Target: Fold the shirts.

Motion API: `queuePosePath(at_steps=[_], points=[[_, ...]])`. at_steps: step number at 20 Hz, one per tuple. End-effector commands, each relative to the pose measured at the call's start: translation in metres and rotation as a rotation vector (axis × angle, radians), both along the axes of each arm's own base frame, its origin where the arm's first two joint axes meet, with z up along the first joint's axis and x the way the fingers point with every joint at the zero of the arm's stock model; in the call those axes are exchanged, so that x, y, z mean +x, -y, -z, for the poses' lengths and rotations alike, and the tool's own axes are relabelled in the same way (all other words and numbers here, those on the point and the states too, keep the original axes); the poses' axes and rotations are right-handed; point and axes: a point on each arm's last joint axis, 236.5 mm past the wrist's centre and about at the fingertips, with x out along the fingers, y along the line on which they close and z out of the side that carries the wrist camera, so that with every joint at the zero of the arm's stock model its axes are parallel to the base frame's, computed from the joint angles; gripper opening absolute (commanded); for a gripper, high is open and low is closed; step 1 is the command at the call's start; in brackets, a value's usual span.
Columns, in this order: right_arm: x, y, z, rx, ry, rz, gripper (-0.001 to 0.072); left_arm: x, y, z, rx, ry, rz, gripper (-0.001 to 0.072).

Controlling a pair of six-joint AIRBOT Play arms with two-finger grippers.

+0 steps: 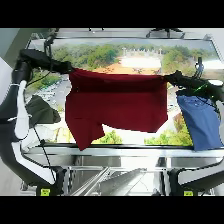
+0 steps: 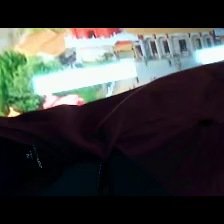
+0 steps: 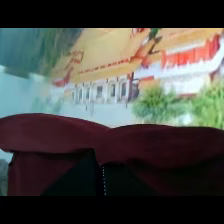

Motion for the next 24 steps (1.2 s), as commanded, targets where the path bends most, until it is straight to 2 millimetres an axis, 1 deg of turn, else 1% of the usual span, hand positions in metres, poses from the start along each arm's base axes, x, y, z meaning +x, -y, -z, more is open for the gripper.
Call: queuePosePath(at_steps=[1,4,6,7,9,11,14,15,17,21,24], points=[[0.005,0.001,0.034,-0.020,0.001,-0.029,0.0022,0.002,0.004,0.037,0.007,-0.078,0.015,0.0016],[-0.009,0.005,0.066,-0.131,-0.053,-0.090,0.0022,-0.004,-0.007,0.065,0.056,-0.155,-0.009,0.0016],[-0.019,0.010,0.086,-0.192,-0.105,-0.119,0.0022,-0.014,-0.004,0.081,0.063,-0.198,0.002,0.0016],[-0.023,0.014,0.095,-0.221,-0.131,-0.125,0.0022,-0.020,-0.007,0.090,0.080,-0.223,0.000,0.0016],[-0.028,0.020,0.104,-0.267,-0.160,-0.133,0.0022,-0.029,-0.017,0.110,0.146,-0.267,-0.025,0.0016],[-0.028,0.021,0.106,-0.270,-0.162,-0.128,0.0022,-0.030,-0.034,0.123,0.214,-0.280,-0.070,0.0016],[-0.027,0.016,0.111,-0.267,-0.171,-0.130,0.0022,-0.024,-0.031,0.124,0.204,-0.256,-0.084,0.0017],[-0.027,0.014,0.114,-0.261,-0.182,-0.127,0.0022,-0.024,-0.026,0.124,0.208,-0.253,-0.074,0.0017],[-0.027,0.011,0.117,-0.259,-0.187,-0.130,0.0022,-0.025,-0.026,0.125,0.215,-0.253,-0.070,0.0017],[-0.023,0.014,0.108,-0.270,-0.167,-0.121,0.0022,-0.026,-0.026,0.125,0.215,-0.257,-0.069,0.0017],[-0.023,0.017,0.102,-0.287,-0.169,-0.115,0.0022,-0.028,-0.023,0.126,0.215,-0.265,-0.061,0.0017]])
